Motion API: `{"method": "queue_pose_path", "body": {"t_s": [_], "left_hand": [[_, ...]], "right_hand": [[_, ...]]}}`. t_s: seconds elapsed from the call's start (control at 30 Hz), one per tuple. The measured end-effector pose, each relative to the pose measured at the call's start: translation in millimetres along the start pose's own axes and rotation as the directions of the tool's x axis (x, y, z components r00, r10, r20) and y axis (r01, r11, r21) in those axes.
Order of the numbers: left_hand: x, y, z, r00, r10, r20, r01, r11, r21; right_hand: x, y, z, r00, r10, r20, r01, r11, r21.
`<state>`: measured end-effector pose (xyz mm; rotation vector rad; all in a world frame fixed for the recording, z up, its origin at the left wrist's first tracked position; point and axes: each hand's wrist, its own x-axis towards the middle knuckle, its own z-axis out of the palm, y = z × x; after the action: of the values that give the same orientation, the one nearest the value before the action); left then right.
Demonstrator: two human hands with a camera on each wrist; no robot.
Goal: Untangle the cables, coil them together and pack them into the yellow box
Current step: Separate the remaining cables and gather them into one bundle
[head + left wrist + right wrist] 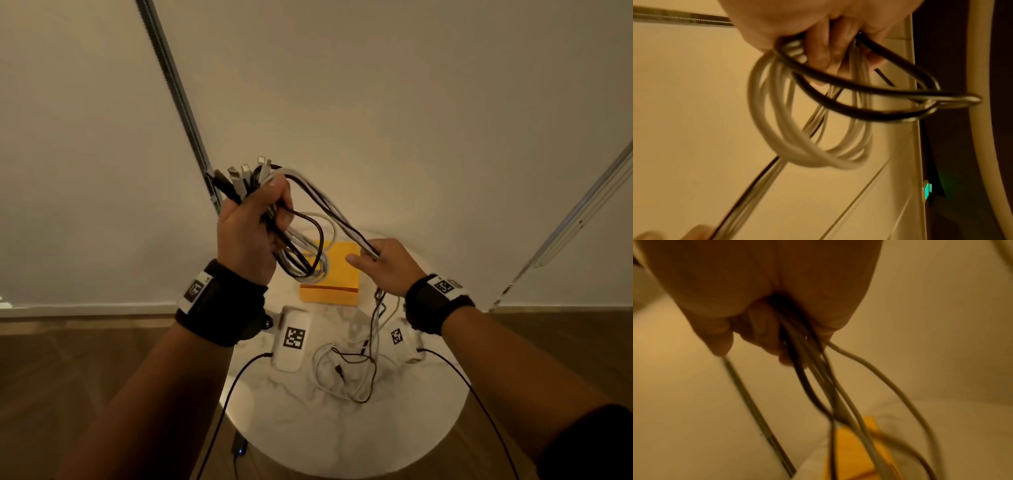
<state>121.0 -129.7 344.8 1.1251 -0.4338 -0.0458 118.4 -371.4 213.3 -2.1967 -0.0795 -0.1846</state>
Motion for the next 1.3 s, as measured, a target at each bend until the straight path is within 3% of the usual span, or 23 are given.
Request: {"method": "queue_pose_path", "body": {"t_s": [0.07, 0.17, 0.3, 0.4, 0.53, 0.73, 0.97, 1.1, 1.3], "left_hand": [[2.4, 2.5, -0.9, 0.999, -0.026, -0.045, 0.019, 0.989, -0.15], [12.7, 22.5, -10.3, 0.992, -0.04, -0.116, -0.007, 0.926, -0.377], [26.3, 41.4, -34.0, 0.98, 0.036, -0.195, -0.102, 0.936, -0.338], [28.4, 47.2, -37.6, 0.966, 0.071, -0.25, -0.167, 0.907, -0.387], [31.3, 44.4, -34.7, 0.966, 0.088, -0.245, -0.174, 0.919, -0.354], [29.0, 32.4, -35.5, 0.943, 0.056, -0.329, -0.167, 0.933, -0.319], [26.7, 18.4, -55.4, 0.831, -0.011, -0.556, -0.148, 0.96, -0.24], [21.4, 6.7, -66.7, 0.83, -0.012, -0.557, -0.096, 0.982, -0.164], [7.3, -15.3, -82.7, 0.849, 0.041, -0.527, -0.057, 0.998, -0.015]], "right_hand": [[-3.5, 22.5, 3.4, 0.996, 0.087, 0.035, -0.088, 0.996, 0.023], [-15.9, 58.1, 4.8, 0.977, 0.189, 0.096, -0.17, 0.97, -0.175], [-31.5, 94.3, -7.4, 0.956, 0.29, 0.036, -0.279, 0.942, -0.187], [-38.7, 112.4, -17.9, 0.899, 0.437, 0.024, -0.421, 0.878, -0.23], [-50.6, 136.6, -25.2, 0.849, 0.528, 0.01, -0.49, 0.794, -0.359], [-50.4, 153.0, -35.3, 0.828, 0.56, -0.021, -0.5, 0.723, -0.476], [-29.2, 160.6, -41.1, 0.836, 0.541, -0.094, -0.483, 0.642, -0.595], [-13.4, 166.1, -43.2, 0.889, 0.437, -0.136, -0.414, 0.643, -0.645], [12.0, 183.2, -20.4, 0.9, 0.411, -0.147, -0.392, 0.613, -0.686]]}}
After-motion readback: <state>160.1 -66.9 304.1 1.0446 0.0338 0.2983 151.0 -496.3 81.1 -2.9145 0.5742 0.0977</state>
